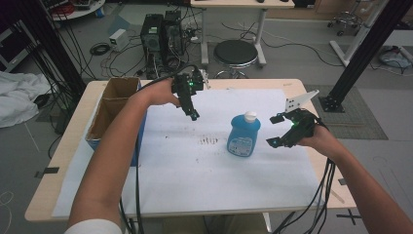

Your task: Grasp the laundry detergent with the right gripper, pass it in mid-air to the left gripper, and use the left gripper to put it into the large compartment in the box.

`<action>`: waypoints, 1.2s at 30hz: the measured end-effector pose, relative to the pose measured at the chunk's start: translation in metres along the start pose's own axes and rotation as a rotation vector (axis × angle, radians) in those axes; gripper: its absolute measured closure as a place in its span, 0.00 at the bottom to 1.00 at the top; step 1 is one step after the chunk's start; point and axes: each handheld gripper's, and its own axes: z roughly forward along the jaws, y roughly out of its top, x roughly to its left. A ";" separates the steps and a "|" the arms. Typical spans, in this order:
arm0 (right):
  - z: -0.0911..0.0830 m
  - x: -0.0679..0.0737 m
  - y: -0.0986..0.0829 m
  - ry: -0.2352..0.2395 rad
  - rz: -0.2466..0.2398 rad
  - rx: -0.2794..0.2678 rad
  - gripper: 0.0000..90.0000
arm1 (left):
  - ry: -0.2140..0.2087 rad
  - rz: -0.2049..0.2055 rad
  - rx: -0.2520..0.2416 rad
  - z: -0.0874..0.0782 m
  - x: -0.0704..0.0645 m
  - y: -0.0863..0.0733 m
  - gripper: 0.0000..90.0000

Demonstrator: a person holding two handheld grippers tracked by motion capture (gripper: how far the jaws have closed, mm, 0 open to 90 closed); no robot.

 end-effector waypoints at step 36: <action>0.059 0.008 0.004 0.020 -0.004 -0.118 0.02 | 0.000 -0.016 -0.006 0.001 0.000 -0.008 0.05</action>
